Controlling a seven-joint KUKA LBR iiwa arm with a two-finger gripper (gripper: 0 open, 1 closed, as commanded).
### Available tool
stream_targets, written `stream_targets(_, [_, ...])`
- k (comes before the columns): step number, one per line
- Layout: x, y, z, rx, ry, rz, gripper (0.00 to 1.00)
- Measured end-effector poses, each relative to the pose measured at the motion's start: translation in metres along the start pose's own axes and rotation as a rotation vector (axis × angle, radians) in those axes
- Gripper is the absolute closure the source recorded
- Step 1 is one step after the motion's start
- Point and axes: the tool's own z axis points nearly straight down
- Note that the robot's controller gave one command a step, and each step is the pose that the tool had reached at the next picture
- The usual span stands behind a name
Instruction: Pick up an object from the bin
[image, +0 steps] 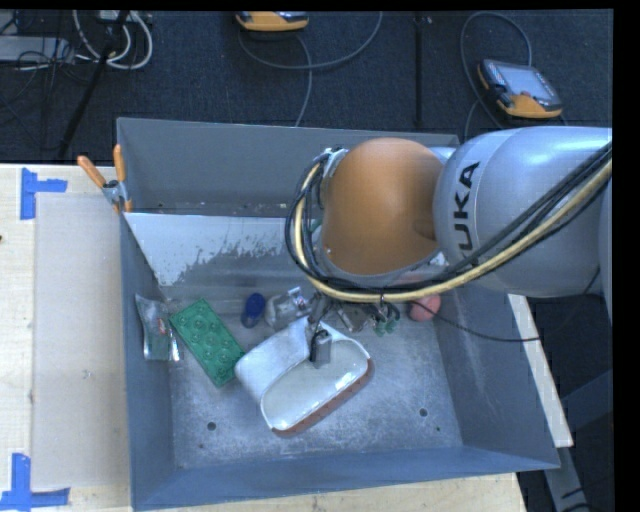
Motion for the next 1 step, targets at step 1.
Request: stream_targets(1, [0.0072,-0.0247,-0.0929,0.001,-0.003,0.006,1.00])
